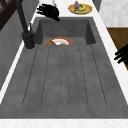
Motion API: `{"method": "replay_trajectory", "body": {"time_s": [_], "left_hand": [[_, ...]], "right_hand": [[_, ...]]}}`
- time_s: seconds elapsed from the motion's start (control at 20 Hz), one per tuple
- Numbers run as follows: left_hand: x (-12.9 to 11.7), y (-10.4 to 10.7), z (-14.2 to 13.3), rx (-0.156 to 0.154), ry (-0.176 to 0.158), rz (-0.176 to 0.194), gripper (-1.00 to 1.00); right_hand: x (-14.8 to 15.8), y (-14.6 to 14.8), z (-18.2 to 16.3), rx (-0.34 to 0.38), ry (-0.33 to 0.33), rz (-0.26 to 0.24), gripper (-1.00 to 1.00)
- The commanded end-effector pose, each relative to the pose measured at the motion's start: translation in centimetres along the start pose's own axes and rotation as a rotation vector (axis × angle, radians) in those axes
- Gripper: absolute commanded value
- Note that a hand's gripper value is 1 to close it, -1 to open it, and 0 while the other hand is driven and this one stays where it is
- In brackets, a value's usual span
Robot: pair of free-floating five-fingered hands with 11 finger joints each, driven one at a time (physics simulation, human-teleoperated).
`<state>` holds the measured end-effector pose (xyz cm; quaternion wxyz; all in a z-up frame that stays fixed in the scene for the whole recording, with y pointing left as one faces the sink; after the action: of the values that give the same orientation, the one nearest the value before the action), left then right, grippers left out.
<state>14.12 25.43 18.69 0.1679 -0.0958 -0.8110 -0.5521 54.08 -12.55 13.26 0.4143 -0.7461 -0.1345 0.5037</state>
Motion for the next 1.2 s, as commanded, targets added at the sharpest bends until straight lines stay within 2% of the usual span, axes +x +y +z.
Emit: {"method": "replay_trajectory", "body": {"time_s": [0.0,0.05,0.3,0.35,0.4,0.45,0.6,0.9,1.15], "left_hand": [[0.0,0.0,0.0,0.000,0.000,0.000,0.00],[0.0,0.0,0.0,0.000,0.000,0.000,0.00],[0.0,0.0,0.0,0.000,0.000,0.000,0.00],[0.0,0.0,0.0,0.000,0.000,0.000,0.00],[0.0,0.0,0.0,0.000,0.000,0.000,0.00],[0.0,0.0,0.0,0.000,0.000,0.000,0.00],[0.0,0.0,0.0,0.000,0.000,0.000,0.00],[0.0,0.0,0.0,0.000,0.000,0.000,0.00],[0.0,0.0,0.0,0.000,0.000,0.000,0.00]], "right_hand": [[-0.4,1.1,-0.2,0.056,0.056,-0.035,-1.00],[0.3,0.2,0.4,0.013,-0.010,0.005,-1.00],[-0.1,1.1,0.1,0.062,0.013,0.015,-1.00],[-1.3,1.0,1.3,0.044,0.025,-0.006,-1.00],[-2.7,1.1,1.3,0.074,0.006,-0.053,-1.00],[-3.0,1.2,1.5,0.086,-0.013,-0.086,-1.00],[-3.6,1.1,3.2,0.123,-0.066,-0.144,-1.00],[-5.8,1.6,6.1,0.172,-0.113,-0.214,-1.00],[-7.5,2.0,8.2,0.207,-0.139,-0.304,-1.00]]}}
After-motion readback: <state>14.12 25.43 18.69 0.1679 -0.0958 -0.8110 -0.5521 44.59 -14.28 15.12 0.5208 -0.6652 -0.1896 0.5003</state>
